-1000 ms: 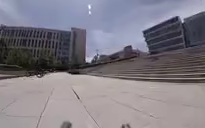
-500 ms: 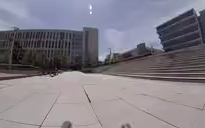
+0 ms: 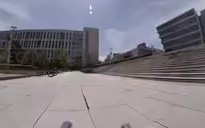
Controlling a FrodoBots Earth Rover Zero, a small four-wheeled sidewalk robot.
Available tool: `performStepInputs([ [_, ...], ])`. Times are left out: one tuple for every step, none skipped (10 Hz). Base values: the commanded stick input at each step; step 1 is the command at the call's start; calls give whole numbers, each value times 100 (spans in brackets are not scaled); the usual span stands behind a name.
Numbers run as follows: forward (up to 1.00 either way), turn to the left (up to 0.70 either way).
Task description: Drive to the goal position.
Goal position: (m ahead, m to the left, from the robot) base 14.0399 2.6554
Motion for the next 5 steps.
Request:
performStepInputs([
  [70, 2],
  [70, 2],
  [70, 2],
  [70, 2],
  [70, 2],
])
